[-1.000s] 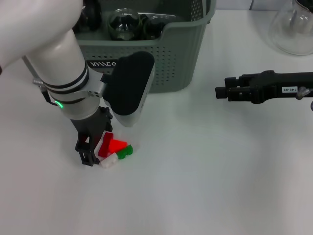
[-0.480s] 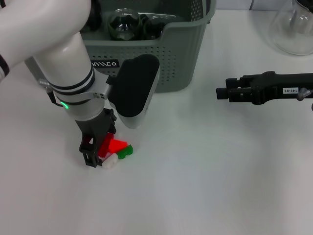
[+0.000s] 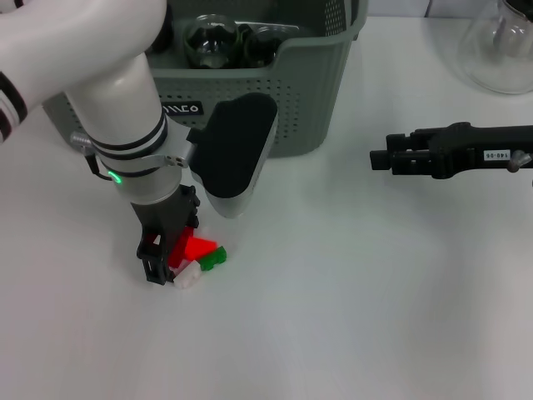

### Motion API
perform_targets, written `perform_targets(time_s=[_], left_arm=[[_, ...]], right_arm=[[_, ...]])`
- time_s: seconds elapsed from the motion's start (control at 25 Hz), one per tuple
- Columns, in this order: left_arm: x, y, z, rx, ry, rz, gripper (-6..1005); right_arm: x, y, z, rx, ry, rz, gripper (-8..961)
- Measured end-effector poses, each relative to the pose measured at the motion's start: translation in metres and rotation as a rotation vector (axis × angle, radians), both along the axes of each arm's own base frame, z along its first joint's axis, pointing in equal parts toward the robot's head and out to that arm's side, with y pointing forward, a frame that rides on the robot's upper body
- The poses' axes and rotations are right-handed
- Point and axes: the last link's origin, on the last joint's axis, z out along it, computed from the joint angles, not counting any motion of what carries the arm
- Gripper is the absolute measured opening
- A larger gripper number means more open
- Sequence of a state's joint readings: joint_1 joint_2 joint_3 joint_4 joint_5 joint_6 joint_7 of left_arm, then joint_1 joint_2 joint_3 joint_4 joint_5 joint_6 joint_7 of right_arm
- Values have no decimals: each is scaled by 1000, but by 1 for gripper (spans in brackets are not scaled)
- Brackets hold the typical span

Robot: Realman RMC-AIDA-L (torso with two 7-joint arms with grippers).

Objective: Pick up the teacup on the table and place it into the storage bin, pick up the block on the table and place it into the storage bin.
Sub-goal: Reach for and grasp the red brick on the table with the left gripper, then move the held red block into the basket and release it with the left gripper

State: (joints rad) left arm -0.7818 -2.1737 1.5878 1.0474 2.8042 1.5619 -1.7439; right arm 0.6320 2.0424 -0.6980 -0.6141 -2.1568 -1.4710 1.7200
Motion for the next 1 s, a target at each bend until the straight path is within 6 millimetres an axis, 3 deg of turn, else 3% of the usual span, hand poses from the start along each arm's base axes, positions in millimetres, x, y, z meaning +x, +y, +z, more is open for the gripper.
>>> perform_targets(time_s=[0.6,0.72,0.84,1.0], left_arm=[[1,2,0,16,7,-1,825],[5,4,5,35,-4,9,730],[7,5,18,74,-39,57,667],[3,6,60,210,-190,204,671]], right_arm=[[1,0,1,0,-2,-2,596],[2,0,1,2,-2,-2,596],[2,0,2,2,-3,-2,596],[3,1,6,4,-9,5,596]])
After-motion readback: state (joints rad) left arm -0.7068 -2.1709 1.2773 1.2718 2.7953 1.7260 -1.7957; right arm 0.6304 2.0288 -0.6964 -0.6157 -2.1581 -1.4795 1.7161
